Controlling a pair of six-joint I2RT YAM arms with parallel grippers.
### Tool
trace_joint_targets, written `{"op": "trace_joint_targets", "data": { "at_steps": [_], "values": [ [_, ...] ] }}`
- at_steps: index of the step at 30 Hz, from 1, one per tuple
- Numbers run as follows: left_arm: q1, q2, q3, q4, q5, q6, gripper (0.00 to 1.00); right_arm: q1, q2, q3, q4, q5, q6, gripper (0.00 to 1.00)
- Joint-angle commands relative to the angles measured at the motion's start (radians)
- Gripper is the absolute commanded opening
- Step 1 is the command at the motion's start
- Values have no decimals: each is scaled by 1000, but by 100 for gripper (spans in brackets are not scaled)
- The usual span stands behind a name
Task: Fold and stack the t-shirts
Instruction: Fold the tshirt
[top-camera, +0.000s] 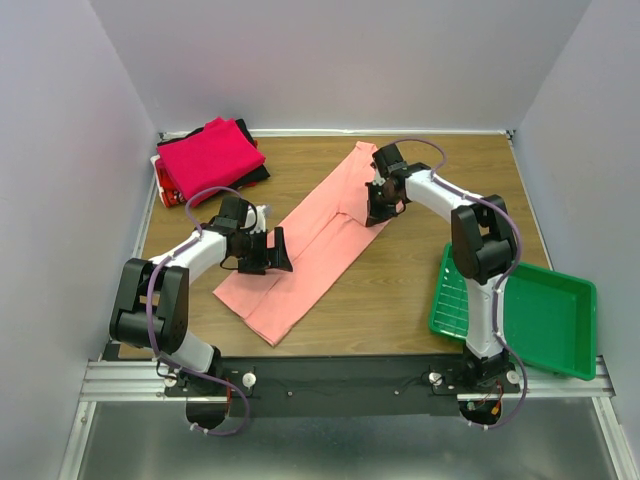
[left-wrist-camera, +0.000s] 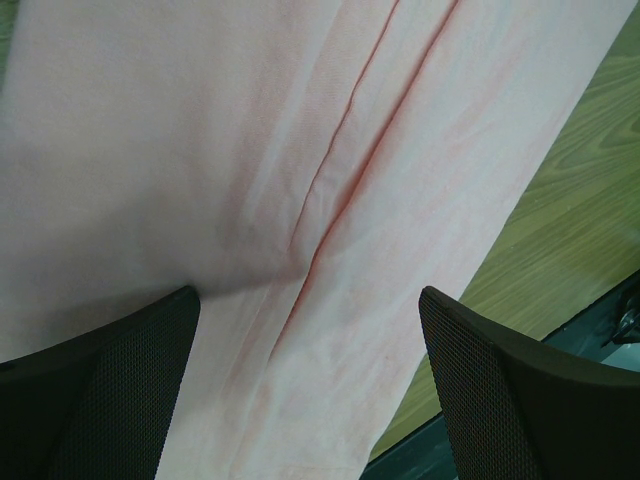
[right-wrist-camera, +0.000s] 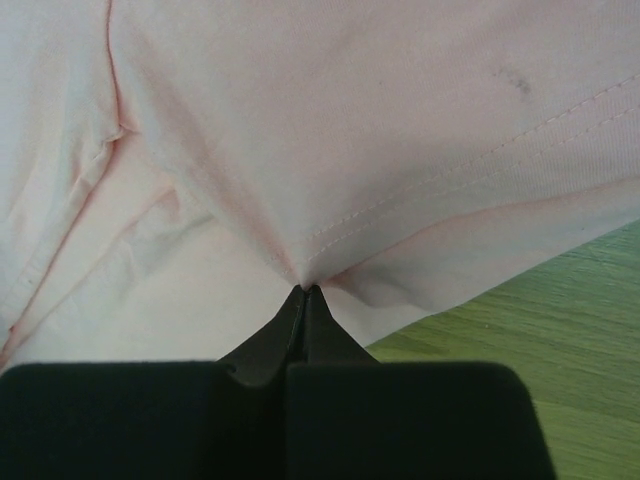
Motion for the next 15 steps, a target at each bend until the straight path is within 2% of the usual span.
{"op": "trace_joint_targets", "data": {
  "at_steps": [1,12,14,15],
  "values": [
    [-7,13,-11,-4,-8,3,98,12,-55,0,-49,-5,10,0],
    [-7,15,-5,-12,-13,4,98,15,-41,29,-86,9,3,1],
    [-7,9,-4,-12,-14,3,98,15,-48,21,-96,11,1,10],
    [-7,6,-2,-13,-17,1,98,15,-54,18,-104,17,1,27]
  ]
}}
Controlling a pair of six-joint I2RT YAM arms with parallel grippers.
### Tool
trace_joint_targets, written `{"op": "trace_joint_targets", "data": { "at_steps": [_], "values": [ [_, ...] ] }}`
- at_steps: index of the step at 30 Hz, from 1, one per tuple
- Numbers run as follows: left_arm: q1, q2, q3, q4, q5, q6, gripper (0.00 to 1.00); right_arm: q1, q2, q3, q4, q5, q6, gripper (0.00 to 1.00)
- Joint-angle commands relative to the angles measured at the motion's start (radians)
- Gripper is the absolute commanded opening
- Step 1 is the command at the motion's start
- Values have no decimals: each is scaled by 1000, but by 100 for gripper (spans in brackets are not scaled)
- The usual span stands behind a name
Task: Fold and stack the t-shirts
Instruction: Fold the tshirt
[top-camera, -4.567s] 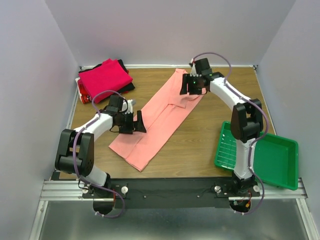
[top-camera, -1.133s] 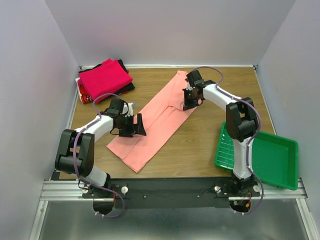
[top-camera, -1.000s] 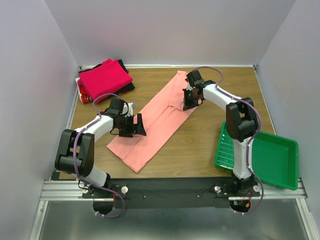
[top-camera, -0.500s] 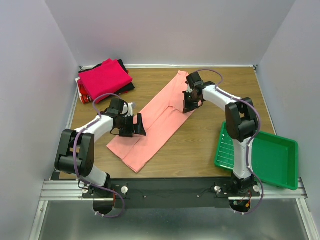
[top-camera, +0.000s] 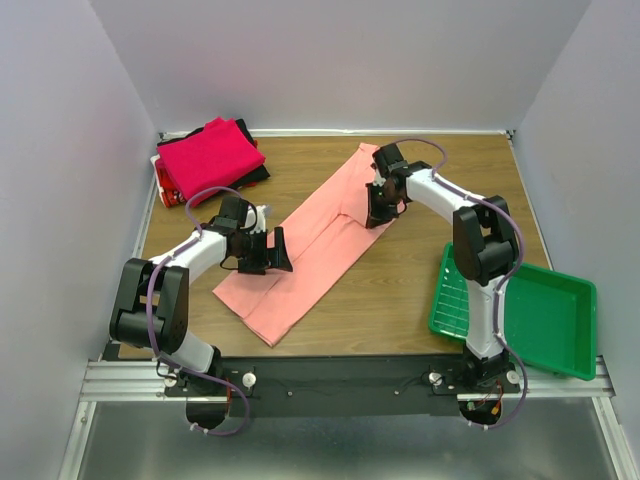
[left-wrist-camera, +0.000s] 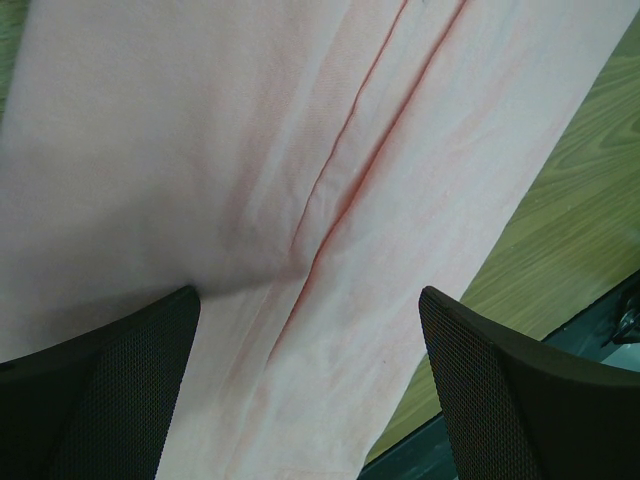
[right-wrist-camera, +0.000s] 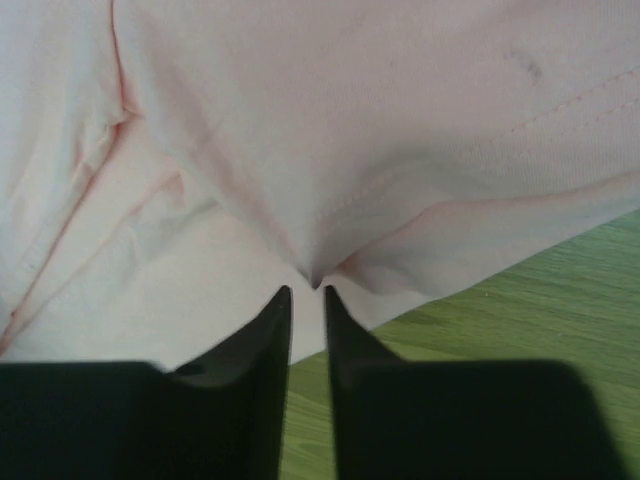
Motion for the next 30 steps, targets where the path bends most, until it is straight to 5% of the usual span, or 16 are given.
{"op": "trace_joint_targets", "data": {
  "at_steps": [1,3,7,19,30],
  "values": [
    [-7,4,-2,-12,-20,3,98,9,-42,11,-61,18,0,35],
    [-7,2,4,-12,-31,3,98,10,-65,9,-67,36,3,53],
    [-7,4,6,-5,-37,4,98,9,-82,63,-70,85,5,62],
    [-9,2,-71,36,-48,3,98,-23,157,325,-67,131,-11,63],
    [-20,4,-86,38,-34,1,98,-34,228,282,-65,162,-11,64]
  ]
}}
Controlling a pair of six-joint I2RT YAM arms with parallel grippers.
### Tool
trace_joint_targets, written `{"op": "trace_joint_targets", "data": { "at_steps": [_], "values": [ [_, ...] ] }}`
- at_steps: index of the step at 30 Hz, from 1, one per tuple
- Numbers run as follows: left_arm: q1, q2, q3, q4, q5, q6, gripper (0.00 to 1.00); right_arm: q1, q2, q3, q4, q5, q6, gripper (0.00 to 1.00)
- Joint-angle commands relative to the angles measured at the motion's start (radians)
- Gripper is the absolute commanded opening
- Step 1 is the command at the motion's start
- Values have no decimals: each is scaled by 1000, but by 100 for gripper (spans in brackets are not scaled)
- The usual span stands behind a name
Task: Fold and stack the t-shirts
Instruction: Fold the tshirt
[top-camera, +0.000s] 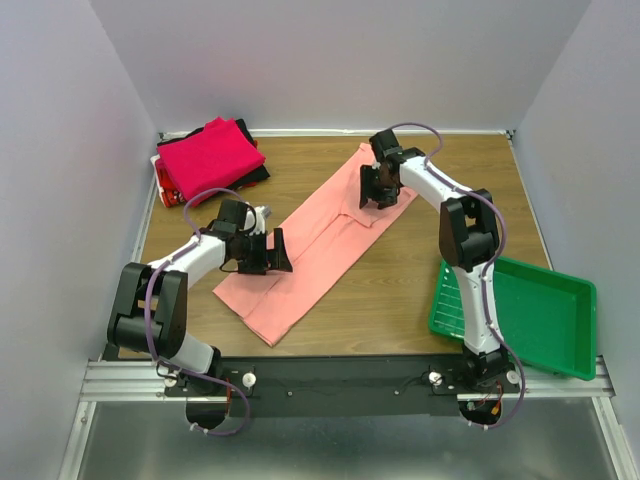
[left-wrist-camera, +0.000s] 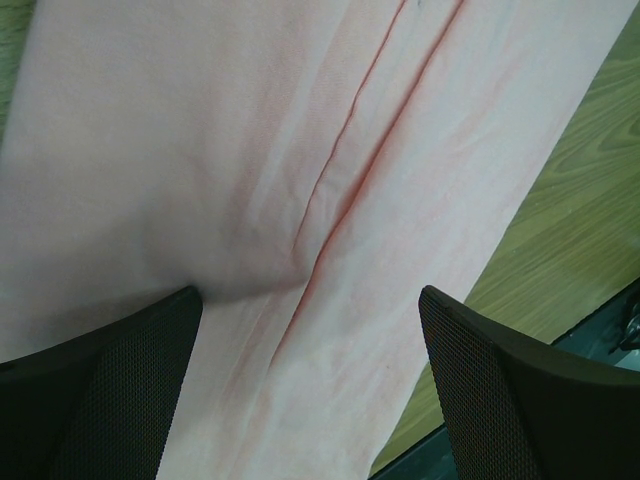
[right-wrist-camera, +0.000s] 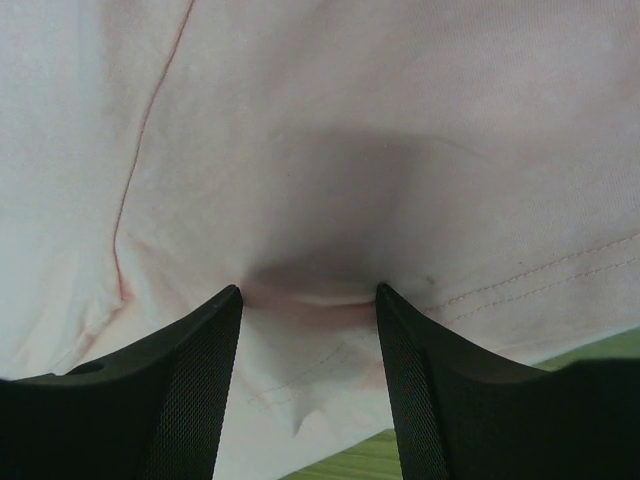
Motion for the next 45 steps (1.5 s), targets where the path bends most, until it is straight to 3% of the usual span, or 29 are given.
{"op": "trace_joint_targets", "data": {
  "at_steps": [1,10,16,22,30,36,45],
  "values": [
    [-27,31,-43,-20,-22,8,98,-8,37,-19,-16,73,-11,64],
    [-99,86,-41,-24,73,25,98,-38,197,156,-18,87,-29,67],
    [-140,106,-28,-11,170,19,98,-43,307,329,-19,59,-45,74],
    [-226,235,47,1,351,59,98,-43,404,464,-18,-59,-26,76],
    [-343,329,147,36,423,40,98,-43,458,550,-2,-136,0,79],
    [-352,298,190,26,357,36,98,-43,432,538,15,-176,-20,80],
    [-351,74,256,-16,17,1,98,-43,182,465,68,-173,-88,82]
  ]
}}
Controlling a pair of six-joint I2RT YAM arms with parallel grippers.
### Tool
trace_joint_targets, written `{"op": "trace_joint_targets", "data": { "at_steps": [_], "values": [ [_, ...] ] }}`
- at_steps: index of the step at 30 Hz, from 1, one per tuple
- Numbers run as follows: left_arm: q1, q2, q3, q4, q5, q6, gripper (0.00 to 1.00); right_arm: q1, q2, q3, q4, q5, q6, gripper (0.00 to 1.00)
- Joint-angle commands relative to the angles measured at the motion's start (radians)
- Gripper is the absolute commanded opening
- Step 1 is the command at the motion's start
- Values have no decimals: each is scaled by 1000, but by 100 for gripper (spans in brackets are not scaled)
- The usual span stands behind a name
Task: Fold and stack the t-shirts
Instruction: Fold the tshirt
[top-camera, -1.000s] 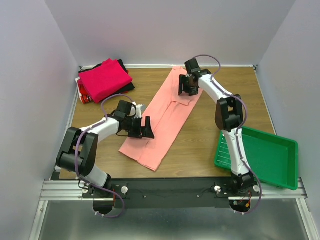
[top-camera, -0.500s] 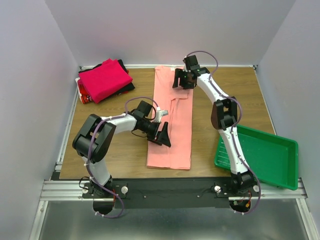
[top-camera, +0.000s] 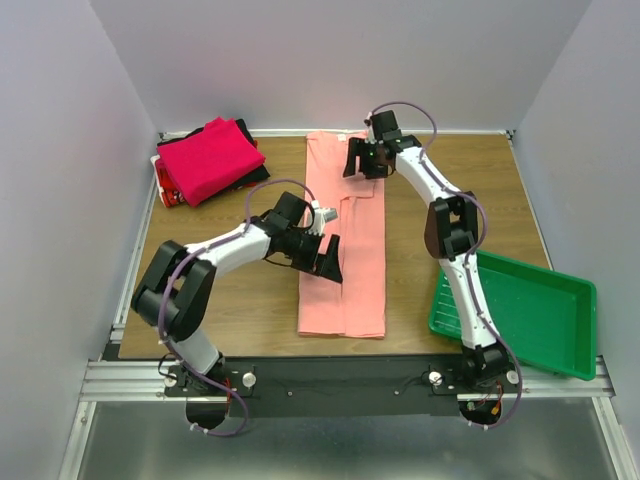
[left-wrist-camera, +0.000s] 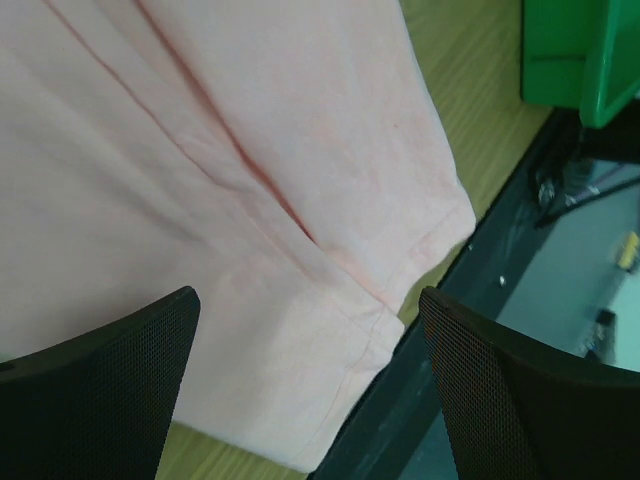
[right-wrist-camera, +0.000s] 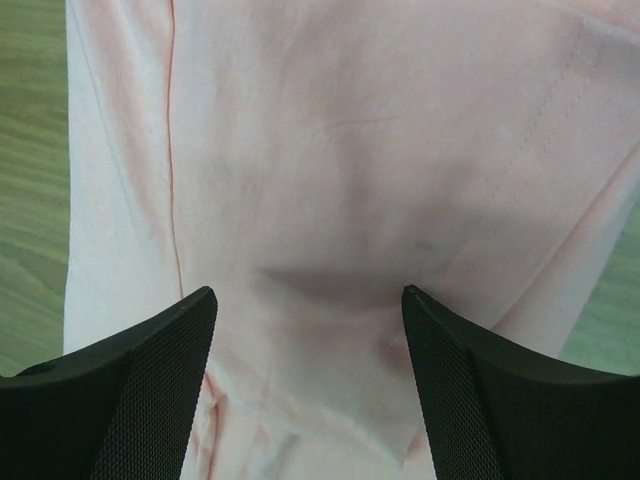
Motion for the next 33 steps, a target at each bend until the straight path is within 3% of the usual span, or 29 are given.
{"op": "trace_joint_targets", "data": {
  "at_steps": [1,4,9,17,26,33],
  "values": [
    [-4,-122,48,-39,-231,-22,98,0,-165,-96,3,-11,-46,82],
    [-4,-197,47,-53,-322,-38,98,0,-323,-195,11,5,-62,82],
    [-4,-234,16,-133,-409,-61,98,7,-556,-535,11,2,-43,82],
    [-4,-318,-123,-170,-382,-110,88,53,-928,-1061,-30,-84,78,79],
    [-6,-390,-260,-120,-293,-205,79,211,-1140,-1417,-102,-90,223,74],
    [-10,-441,-320,-124,-285,-237,73,328,-1194,-1551,-87,-75,322,69]
  ]
}}
